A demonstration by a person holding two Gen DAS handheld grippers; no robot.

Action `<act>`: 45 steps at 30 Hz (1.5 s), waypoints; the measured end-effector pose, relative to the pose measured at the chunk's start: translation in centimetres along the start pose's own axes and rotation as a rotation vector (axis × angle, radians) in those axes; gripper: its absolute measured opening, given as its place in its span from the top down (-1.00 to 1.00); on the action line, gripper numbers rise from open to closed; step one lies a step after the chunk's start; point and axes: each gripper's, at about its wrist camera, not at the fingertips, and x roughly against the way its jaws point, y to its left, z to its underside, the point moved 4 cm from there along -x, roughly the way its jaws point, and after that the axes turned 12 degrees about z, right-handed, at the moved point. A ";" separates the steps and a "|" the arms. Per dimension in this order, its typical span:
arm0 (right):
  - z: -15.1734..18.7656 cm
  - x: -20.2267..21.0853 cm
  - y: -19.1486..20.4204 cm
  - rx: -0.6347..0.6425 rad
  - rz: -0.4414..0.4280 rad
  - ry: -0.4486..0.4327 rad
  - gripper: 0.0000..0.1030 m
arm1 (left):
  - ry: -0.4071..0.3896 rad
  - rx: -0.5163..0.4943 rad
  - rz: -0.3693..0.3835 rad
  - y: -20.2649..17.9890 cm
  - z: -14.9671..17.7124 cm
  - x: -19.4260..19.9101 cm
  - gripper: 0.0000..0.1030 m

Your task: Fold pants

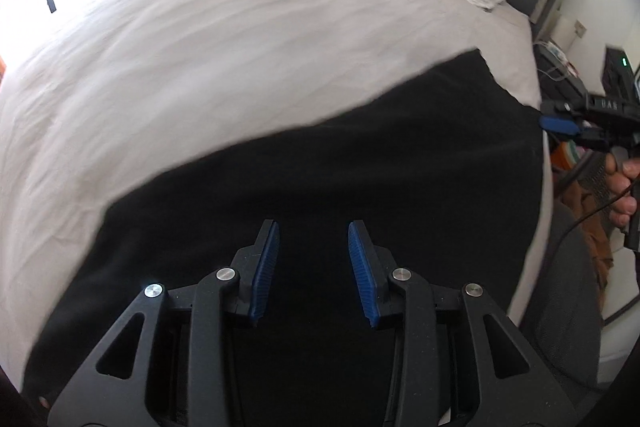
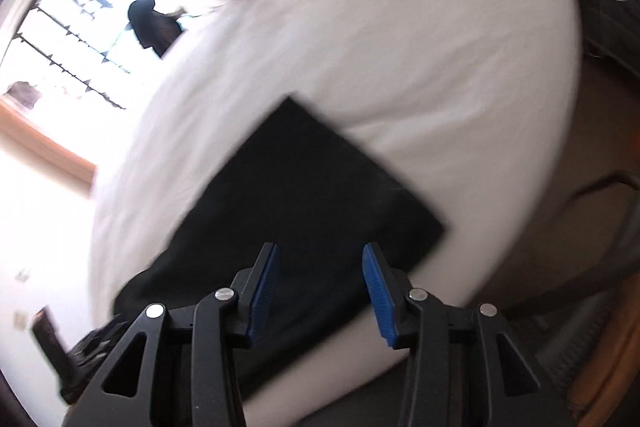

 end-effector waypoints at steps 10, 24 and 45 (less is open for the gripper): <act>2.8 -3.7 -0.6 0.042 -0.048 0.100 0.51 | 0.073 0.030 0.007 -2.6 4.8 -0.1 0.25; 0.1 -1.9 0.0 -0.086 -0.042 0.002 -0.15 | 0.071 0.110 0.008 -2.5 8.7 1.3 0.19; 1.1 -0.1 6.4 0.165 -0.078 0.035 -0.33 | -0.040 0.275 -0.055 2.4 11.9 7.2 0.18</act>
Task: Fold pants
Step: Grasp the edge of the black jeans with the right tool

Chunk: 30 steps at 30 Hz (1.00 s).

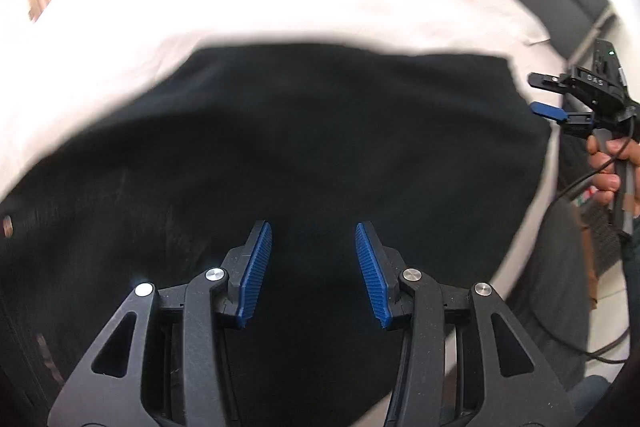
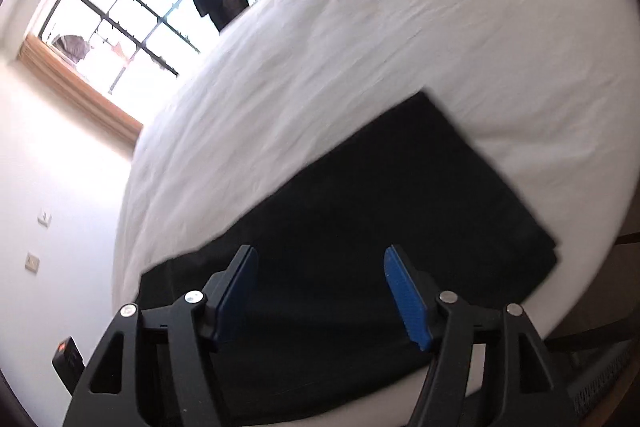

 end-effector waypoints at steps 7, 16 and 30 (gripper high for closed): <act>3.3 -1.7 -2.7 -0.032 0.103 0.057 -0.18 | -0.125 0.030 0.034 1.3 1.2 4.6 0.17; 4.0 -1.1 -2.8 -0.034 0.044 0.080 -0.46 | -0.289 0.256 0.001 14.3 4.2 9.8 0.19; 4.9 4.9 -14.4 -0.458 -0.151 -0.103 -0.44 | -0.239 0.244 -0.021 10.5 1.4 9.1 0.17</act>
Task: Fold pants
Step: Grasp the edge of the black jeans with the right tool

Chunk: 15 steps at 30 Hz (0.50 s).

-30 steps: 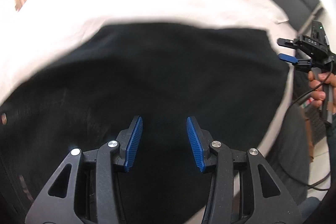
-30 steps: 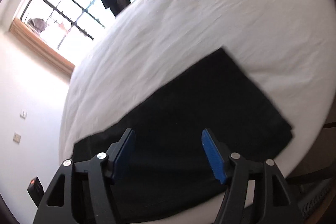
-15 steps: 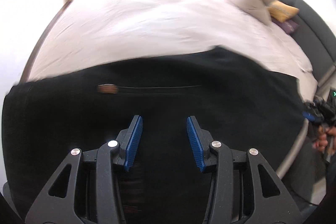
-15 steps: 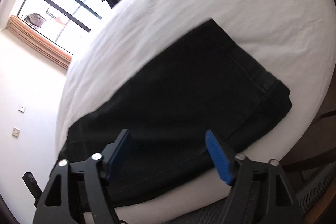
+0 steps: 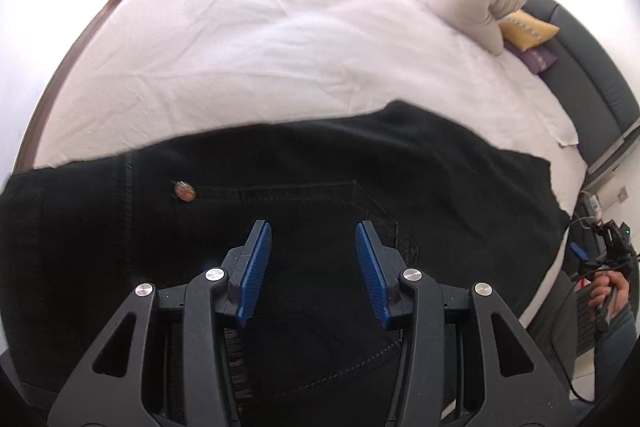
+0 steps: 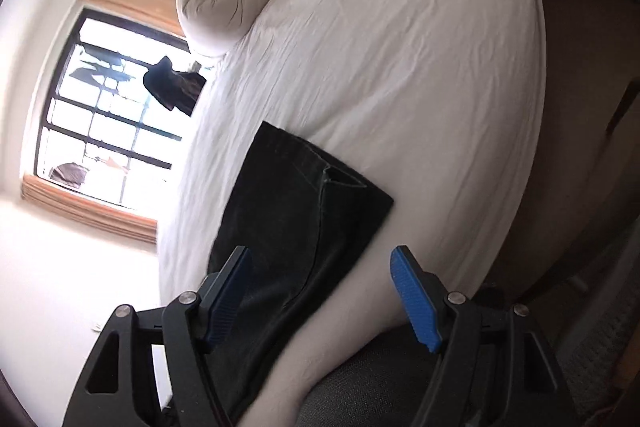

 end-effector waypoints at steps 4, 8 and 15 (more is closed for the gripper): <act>-0.2 -1.6 -0.7 -0.088 -0.051 0.030 -0.44 | 0.008 0.014 -0.018 0.2 0.6 -1.1 0.17; -0.5 -2.3 -1.1 -0.131 -0.071 0.038 -0.44 | 0.027 0.020 -0.018 0.5 0.6 -1.7 0.16; -1.8 -3.9 -1.7 -0.180 -0.083 0.052 -0.43 | 0.025 0.002 -0.030 0.2 0.7 -2.6 -0.01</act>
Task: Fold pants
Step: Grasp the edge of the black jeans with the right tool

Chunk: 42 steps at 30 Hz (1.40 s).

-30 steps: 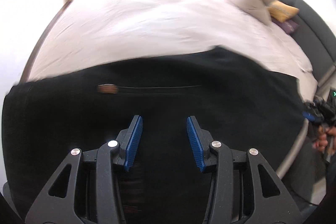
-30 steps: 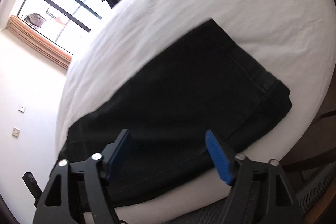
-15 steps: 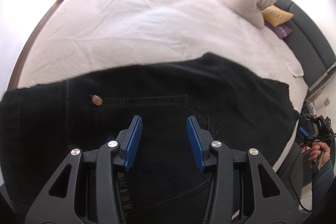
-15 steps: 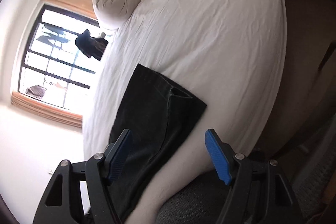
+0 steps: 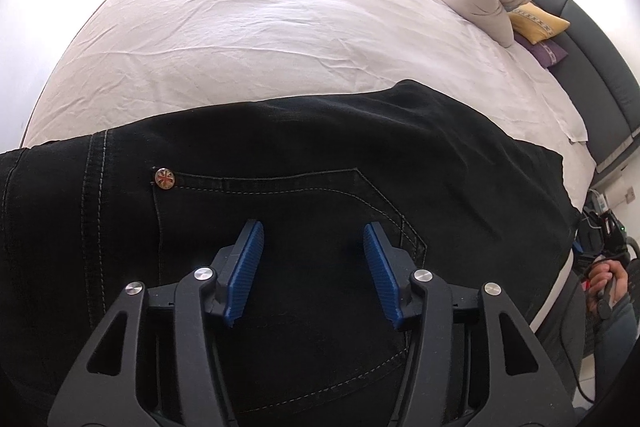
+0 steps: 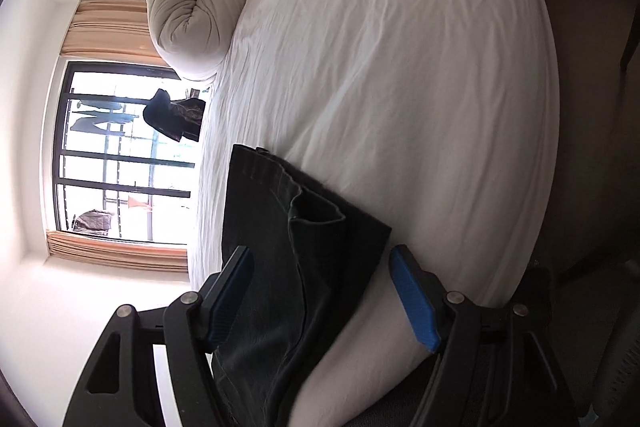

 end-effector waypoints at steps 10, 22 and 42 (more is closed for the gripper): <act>-0.2 -0.8 0.2 -0.001 -0.017 0.010 -0.43 | -0.005 -0.019 -0.006 0.0 0.2 -0.2 -0.05; 0.2 -1.3 0.0 -0.065 -0.068 0.028 0.04 | -0.005 -0.024 -0.010 0.0 0.2 -0.2 -0.05; -0.5 -2.0 0.8 -0.051 -0.064 -0.020 0.57 | 0.082 -0.063 -0.090 -0.4 -0.1 -1.4 -0.05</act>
